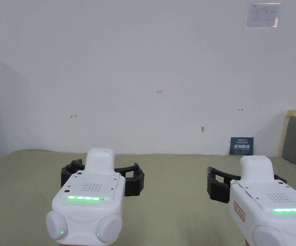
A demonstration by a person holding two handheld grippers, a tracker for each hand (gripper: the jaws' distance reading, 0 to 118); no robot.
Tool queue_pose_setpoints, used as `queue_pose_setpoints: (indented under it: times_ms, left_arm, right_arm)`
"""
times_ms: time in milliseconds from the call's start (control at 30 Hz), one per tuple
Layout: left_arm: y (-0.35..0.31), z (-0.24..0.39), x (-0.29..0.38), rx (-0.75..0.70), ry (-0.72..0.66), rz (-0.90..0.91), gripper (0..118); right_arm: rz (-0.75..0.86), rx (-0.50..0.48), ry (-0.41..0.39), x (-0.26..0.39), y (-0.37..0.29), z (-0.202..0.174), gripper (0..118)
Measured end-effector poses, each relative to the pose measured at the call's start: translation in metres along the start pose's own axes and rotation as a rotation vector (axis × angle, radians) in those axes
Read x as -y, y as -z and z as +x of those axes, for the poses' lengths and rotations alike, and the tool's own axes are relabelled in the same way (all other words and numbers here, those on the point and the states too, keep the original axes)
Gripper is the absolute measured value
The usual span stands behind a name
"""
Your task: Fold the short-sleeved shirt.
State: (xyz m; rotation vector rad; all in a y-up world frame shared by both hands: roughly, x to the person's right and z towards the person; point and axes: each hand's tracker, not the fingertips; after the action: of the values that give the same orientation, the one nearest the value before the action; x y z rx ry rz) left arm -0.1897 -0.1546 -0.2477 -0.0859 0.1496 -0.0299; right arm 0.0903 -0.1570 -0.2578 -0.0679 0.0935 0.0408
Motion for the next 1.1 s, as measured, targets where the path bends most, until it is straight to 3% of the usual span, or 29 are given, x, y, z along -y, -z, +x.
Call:
queue_pose_setpoints:
  times_ms: [133,267,467,833,967,1100]
  left_arm:
    - [0.002,-0.005,-0.011,0.037,-0.088,-0.073,118]
    - [-0.003,0.001,-0.024,0.015,-0.019,-0.128,118]
    - [-0.012,-0.005,-0.028,0.114,-0.118,-0.102,118]
    - [-0.016,0.001,-0.037,0.034,-0.073,-0.111,118]
    - [-0.014,0.009,-0.039,-0.052,-0.027,-0.09,118]
    - [-0.018,0.015,-0.041,-0.181,-0.027,-0.204,118]
  right_arm:
    - [-0.007,-0.015,-0.011,-0.001,0.0,0.001,96]
    - [0.004,-0.03,-0.007,-0.007,-0.002,0.001,96]
    - [0.024,-0.033,-0.01,-0.012,-0.011,0.001,96]
    - [0.038,-0.05,-0.016,-0.015,-0.017,-0.001,96]
    - [0.039,-0.061,-0.014,-0.016,-0.019,-0.003,96]
    - [0.041,-0.069,-0.024,-0.017,-0.021,-0.003,96]
